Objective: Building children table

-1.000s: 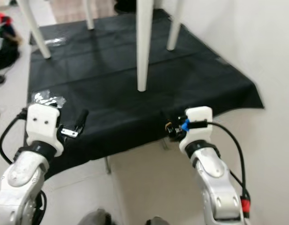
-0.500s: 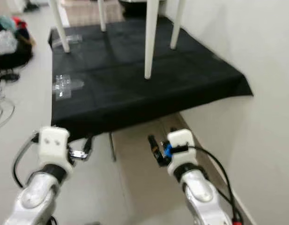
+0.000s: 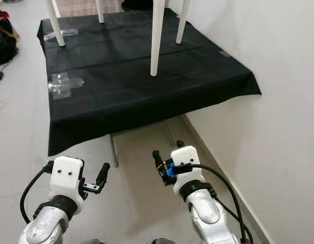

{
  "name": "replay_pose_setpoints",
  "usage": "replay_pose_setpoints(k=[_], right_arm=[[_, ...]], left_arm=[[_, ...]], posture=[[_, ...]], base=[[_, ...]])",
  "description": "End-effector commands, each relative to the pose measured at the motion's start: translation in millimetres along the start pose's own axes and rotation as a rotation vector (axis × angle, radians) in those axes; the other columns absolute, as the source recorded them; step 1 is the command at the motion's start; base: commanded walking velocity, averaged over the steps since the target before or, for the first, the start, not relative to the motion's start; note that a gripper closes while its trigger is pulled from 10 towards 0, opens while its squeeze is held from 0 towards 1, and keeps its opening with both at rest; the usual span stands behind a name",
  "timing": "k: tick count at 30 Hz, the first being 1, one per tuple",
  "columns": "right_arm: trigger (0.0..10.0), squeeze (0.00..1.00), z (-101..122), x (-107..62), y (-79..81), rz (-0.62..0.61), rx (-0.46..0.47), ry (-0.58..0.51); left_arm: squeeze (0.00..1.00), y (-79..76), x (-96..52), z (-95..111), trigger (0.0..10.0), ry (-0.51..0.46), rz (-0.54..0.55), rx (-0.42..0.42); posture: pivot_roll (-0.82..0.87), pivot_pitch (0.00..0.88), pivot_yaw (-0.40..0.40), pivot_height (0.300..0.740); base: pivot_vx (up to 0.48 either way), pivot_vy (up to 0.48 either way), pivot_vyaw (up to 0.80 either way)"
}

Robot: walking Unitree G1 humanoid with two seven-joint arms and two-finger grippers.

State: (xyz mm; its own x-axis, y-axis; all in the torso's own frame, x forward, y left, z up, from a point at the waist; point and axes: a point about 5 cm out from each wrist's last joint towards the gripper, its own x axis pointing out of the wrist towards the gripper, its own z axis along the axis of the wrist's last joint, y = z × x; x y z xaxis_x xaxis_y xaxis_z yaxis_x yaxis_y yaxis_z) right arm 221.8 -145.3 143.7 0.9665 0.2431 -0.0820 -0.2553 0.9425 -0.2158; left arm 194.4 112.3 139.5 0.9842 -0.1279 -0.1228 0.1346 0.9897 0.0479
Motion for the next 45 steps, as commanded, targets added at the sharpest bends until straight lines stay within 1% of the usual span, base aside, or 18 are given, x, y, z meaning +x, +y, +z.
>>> replay_pose_setpoints(k=[1,13,16,20,25,32,45], right_arm=[[10.0,0.0,-4,-1.0,2.6,0.0,0.0,0.01],[10.0,0.0,-7,-3.3,9.2,-0.004,0.013,0.014],[10.0,0.0,-6,-3.9,10.8,-0.002,0.038,-0.001],[10.0,0.0,-9,-4.2,9.8,-0.036,0.026,0.018],[10.0,0.0,-6,-3.5,13.8,-0.006,0.025,-0.013],[10.0,0.0,-9,-3.4,15.8,-0.009,0.011,0.003],[10.0,0.0,-11,-1.8,15.7,-0.016,0.013,0.011]], left_arm=[[0.0,-2.7,-0.9,-4,10.0,0.008,-0.022,0.004],[0.0,-6.3,-0.8,-7,10.0,0.004,-0.059,0.008],[0.0,-7.2,0.1,-8,10.0,0.0,-0.064,0.009],[0.0,-7.3,0.7,-10,10.0,-0.002,-0.066,0.007],[0.0,-7.6,1.6,-11,10.0,-0.005,-0.071,0.01],[0.0,-7.0,2.4,-13,10.0,-0.008,-0.069,0.006],[0.0,-8.0,3.6,-13,10.0,-0.01,-0.074,0.004]], posture=[[-0.03,0.172,-0.05,0.74],[-0.04,0.17,-0.022,0.74],[-0.04,0.167,-0.015,0.74],[-0.04,0.164,-0.012,0.74],[-0.03,0.161,-0.011,0.74],[-0.04,0.16,-0.014,0.74],[-0.04,0.161,-0.014,0.74]], base=[[0.0,0.0,0.0],[0.0,0.0,0.0],[0.0,0.0,0.0],[0.0,0.0,0.0],[0.0,0.0,0.0],[0.0,0.0,0.0],[0.0,0.0,0.0]])
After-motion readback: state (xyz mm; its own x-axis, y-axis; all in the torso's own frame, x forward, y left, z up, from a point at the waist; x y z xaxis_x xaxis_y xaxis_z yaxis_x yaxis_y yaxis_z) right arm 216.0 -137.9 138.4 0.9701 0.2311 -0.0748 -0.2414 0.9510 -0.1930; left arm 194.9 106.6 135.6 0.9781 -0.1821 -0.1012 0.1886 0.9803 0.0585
